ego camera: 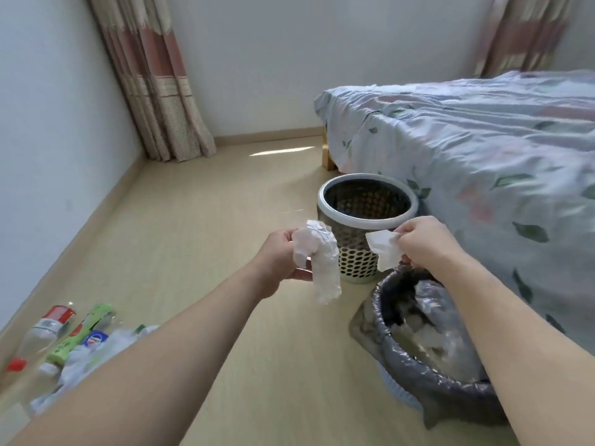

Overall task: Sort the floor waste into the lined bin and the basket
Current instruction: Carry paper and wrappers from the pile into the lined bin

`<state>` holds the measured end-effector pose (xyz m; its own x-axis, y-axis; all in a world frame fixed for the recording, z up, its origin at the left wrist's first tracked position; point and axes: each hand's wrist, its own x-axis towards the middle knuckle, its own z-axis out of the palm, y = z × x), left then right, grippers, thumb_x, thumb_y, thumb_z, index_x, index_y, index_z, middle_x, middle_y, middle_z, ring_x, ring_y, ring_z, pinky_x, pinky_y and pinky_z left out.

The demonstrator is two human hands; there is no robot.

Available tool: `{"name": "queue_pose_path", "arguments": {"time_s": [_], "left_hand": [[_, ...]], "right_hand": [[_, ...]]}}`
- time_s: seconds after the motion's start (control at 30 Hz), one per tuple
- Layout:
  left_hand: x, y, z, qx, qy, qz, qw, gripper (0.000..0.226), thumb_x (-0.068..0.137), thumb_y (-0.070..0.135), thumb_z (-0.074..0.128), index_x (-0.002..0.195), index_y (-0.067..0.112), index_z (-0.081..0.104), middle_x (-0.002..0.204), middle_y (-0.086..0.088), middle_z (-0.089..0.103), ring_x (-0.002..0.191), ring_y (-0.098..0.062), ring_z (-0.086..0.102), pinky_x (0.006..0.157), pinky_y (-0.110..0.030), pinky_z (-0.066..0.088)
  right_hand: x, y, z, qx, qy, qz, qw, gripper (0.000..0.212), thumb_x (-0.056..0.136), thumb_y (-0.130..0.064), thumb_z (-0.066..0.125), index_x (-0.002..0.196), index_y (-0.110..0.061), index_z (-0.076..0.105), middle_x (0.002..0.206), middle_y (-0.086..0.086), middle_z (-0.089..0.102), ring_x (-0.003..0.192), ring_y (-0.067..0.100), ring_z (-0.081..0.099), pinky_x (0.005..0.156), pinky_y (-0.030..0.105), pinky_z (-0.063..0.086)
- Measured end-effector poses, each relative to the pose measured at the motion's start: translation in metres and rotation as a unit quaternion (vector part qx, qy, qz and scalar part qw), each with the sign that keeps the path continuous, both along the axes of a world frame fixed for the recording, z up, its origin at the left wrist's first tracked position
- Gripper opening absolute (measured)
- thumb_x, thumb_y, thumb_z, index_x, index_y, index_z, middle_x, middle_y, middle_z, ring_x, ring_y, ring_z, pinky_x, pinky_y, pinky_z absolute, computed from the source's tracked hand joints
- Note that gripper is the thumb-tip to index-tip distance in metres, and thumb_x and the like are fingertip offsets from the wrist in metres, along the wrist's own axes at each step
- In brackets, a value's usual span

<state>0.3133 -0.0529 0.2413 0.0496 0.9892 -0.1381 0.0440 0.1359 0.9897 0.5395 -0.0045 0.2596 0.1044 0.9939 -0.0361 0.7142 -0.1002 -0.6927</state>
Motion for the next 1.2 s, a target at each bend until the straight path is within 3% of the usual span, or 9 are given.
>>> {"name": "queue_pose_path", "arguments": {"time_s": [0.1,0.27,0.4,0.5,0.63,0.83,0.93,1.03,1.2], "left_hand": [[0.067,0.021,-0.013,-0.018,0.033,-0.031,0.999,0.01,0.085,-0.004,0.056,0.091,-0.001,0.063,0.09,-0.02,0.069,0.077,-0.032,0.071,0.068,-0.04,0.061],[0.157,0.04,-0.053,-0.07,0.125,-0.038,0.989,0.007,0.085,0.003,0.059,0.092,0.003,0.06,0.092,-0.018,0.068,0.073,-0.027,0.071,0.06,-0.036,0.061],[0.18,0.046,-0.077,-0.104,0.153,-0.035,0.982,0.015,0.084,0.004,0.058,0.097,-0.001,0.061,0.1,-0.023,0.066,0.083,-0.03,0.071,0.059,-0.035,0.061],[0.182,0.049,-0.087,-0.129,0.162,-0.034,0.978,0.016,0.086,0.002,0.056,0.101,0.0,0.062,0.098,-0.023,0.066,0.079,-0.028,0.071,0.062,-0.034,0.061],[0.173,0.054,-0.092,-0.108,0.212,-0.027,0.971,0.019,0.087,0.003,0.052,0.103,0.004,0.063,0.094,-0.016,0.067,0.074,-0.024,0.072,0.067,-0.034,0.062],[0.142,0.05,-0.084,-0.067,0.231,0.003,0.971,0.018,0.088,0.004,0.049,0.102,0.005,0.06,0.089,-0.014,0.066,0.076,-0.024,0.071,0.066,-0.033,0.061],[0.117,0.042,-0.081,-0.063,0.245,0.004,0.967,0.016,0.086,0.003,0.048,0.094,0.006,0.061,0.085,-0.015,0.067,0.076,-0.026,0.072,0.069,-0.036,0.061],[0.081,0.031,-0.075,-0.065,0.262,-0.004,0.963,0.015,0.084,0.005,0.05,0.09,0.006,0.063,0.079,-0.011,0.066,0.074,-0.025,0.07,0.073,-0.036,0.06],[-0.028,-0.009,-0.066,-0.095,0.287,0.011,0.953,0.016,0.082,0.007,0.051,0.091,0.008,0.064,0.083,-0.008,0.065,0.068,-0.018,0.063,0.068,-0.031,0.054]], "right_hand": [[0.054,0.006,-0.018,-0.062,-0.056,-0.047,0.995,0.023,0.084,-0.007,0.053,0.097,-0.011,0.071,0.093,0.013,0.069,0.088,0.032,0.066,0.077,0.036,0.056],[0.099,0.005,-0.054,-0.122,-0.089,-0.054,0.987,0.031,0.079,-0.004,0.046,0.099,-0.006,0.07,0.091,0.013,0.067,0.078,0.03,0.061,0.069,0.031,0.05],[0.111,0.006,-0.063,-0.136,-0.095,-0.052,0.985,0.03,0.08,-0.003,0.044,0.098,-0.004,0.068,0.084,0.012,0.061,0.072,0.029,0.055,0.066,0.028,0.047],[0.112,0.004,-0.071,-0.163,-0.119,-0.041,0.979,0.025,0.087,-0.005,0.044,0.104,-0.005,0.063,0.088,0.012,0.058,0.076,0.03,0.055,0.067,0.028,0.043],[0.109,0.005,-0.078,-0.166,-0.143,-0.011,0.976,0.027,0.093,-0.014,0.046,0.115,-0.005,0.061,0.111,0.013,0.063,0.086,0.028,0.054,0.073,0.027,0.043],[0.093,0.009,-0.073,-0.13,-0.135,0.001,0.982,0.013,0.082,-0.006,0.046,0.087,-0.013,0.055,0.09,0.01,0.056,0.077,0.029,0.05,0.07,0.028,0.043],[0.07,0.006,-0.064,-0.101,-0.138,0.016,0.985,0.024,0.088,-0.007,0.049,0.109,-0.013,0.059,0.11,0.01,0.062,0.096,0.029,0.058,0.078,0.028,0.045],[0.037,0.0,-0.057,-0.054,-0.157,0.054,0.985,0.036,0.091,-0.013,0.05,0.127,-0.013,0.054,0.127,0.009,0.057,0.115,0.029,0.055,0.097,0.039,0.047],[-0.062,-0.017,-0.051,0.006,-0.184,0.172,0.968,0.041,0.091,-0.016,0.049,0.133,-0.015,0.05,0.132,0.008,0.052,0.12,0.028,0.05,0.101,0.041,0.044]]}}
